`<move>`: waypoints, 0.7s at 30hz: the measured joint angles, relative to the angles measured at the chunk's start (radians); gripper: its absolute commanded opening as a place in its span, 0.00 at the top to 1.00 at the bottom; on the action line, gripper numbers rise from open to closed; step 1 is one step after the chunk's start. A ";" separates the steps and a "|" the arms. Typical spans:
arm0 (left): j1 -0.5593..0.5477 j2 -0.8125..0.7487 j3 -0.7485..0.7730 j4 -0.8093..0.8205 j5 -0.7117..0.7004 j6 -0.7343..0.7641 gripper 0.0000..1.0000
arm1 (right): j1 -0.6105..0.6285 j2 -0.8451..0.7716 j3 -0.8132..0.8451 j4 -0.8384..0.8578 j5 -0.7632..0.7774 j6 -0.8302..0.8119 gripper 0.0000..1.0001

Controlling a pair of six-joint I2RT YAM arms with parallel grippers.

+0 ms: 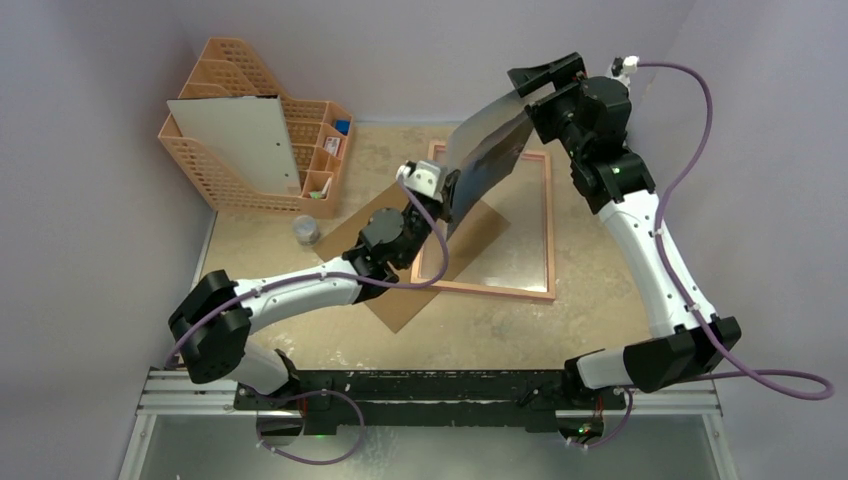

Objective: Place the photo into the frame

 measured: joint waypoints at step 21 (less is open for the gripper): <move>0.196 0.051 0.415 -0.735 0.101 -0.415 1.00 | -0.004 -0.319 -0.261 0.206 0.013 -0.655 0.10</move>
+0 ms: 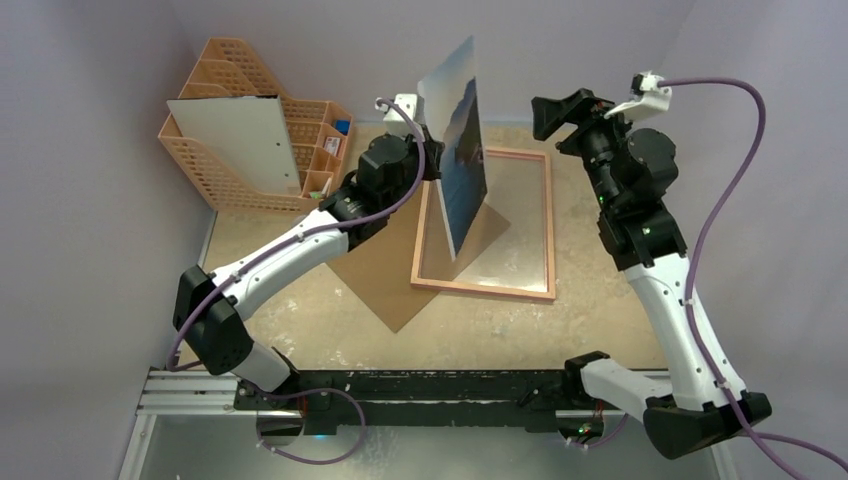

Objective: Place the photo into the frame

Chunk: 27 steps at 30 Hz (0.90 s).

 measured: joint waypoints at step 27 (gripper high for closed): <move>0.118 -0.023 0.124 -0.345 -0.011 -0.409 1.00 | 0.587 0.116 -0.241 0.086 0.155 -0.426 0.12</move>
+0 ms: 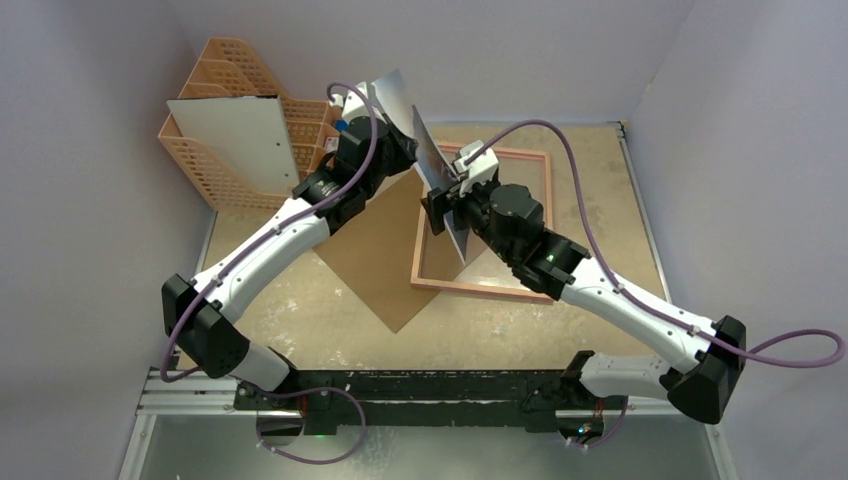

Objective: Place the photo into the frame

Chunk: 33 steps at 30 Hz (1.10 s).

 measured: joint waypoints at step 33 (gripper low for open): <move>0.002 -0.103 -0.056 0.029 0.014 -0.038 0.74 | 0.140 0.219 0.020 0.111 0.462 -0.077 1.00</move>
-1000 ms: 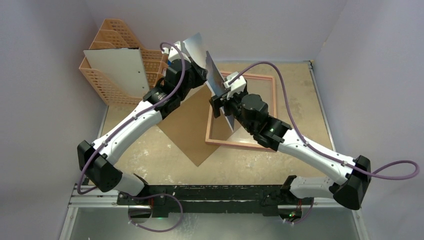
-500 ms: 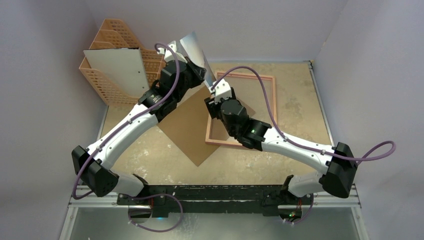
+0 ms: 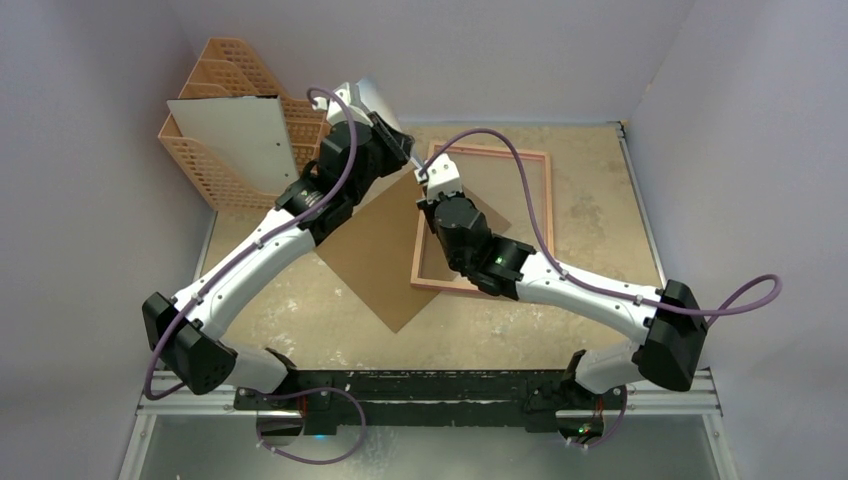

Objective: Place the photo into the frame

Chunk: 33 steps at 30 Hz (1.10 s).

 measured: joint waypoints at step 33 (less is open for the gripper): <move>0.002 -0.245 -0.156 -0.045 -0.109 0.158 0.25 | -0.849 -0.013 -0.033 -0.135 -0.923 0.689 1.00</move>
